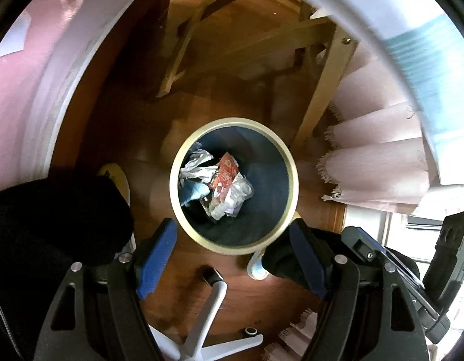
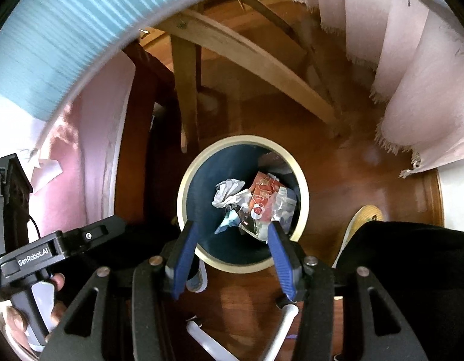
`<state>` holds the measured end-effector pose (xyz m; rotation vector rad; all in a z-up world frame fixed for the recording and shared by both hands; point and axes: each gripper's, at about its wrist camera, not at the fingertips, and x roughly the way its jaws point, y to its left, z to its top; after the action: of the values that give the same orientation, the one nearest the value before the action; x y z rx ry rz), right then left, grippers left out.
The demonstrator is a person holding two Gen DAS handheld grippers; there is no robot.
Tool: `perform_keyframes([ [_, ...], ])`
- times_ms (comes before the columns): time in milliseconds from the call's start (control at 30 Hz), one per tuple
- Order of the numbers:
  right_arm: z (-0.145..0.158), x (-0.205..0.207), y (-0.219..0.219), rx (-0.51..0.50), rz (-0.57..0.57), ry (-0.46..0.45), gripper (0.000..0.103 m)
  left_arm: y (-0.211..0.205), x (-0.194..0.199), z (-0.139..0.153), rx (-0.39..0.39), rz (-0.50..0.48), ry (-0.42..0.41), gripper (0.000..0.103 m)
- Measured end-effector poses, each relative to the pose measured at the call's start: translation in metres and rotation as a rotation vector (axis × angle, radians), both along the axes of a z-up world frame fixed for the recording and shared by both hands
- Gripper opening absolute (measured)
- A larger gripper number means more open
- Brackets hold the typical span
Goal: Collect trash
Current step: 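Raise both empty tools back up toward the table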
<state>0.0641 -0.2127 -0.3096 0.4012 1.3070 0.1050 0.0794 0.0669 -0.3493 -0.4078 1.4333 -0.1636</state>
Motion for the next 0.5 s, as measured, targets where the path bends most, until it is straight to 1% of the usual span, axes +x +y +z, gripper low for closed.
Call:
perform_keyframes([
  [133, 0.026, -0.008, 0.000, 0.004, 0.000, -0.031, 0.049, 0.006, -0.019, 0.026, 0.006, -0.004, -0.044, 0.076],
  [267, 0.058, -0.017, 0.006, -0.005, 0.035, -0.080, 0.049, 0.015, -0.034, 0.054, -0.003, -0.009, -0.094, 0.076],
  [367, 0.077, -0.023, 0.011, 0.001, 0.056, -0.109, 0.049, 0.023, -0.045, 0.084, 0.009, -0.009, -0.164, 0.076],
  [400, 0.085, -0.024, 0.013, 0.002, 0.067, -0.121, 0.049, 0.025, -0.048, 0.098, 0.038, -0.016, -0.205, 0.076],
  [433, 0.092, -0.026, 0.016, -0.001, 0.078, -0.133, 0.049, 0.027, -0.050, 0.106, 0.053, -0.017, -0.226, 0.076],
  [500, 0.110, -0.030, 0.021, -0.014, 0.117, -0.175, 0.049, 0.034, -0.052, 0.128, 0.036, -0.005, -0.263, 0.076],
])
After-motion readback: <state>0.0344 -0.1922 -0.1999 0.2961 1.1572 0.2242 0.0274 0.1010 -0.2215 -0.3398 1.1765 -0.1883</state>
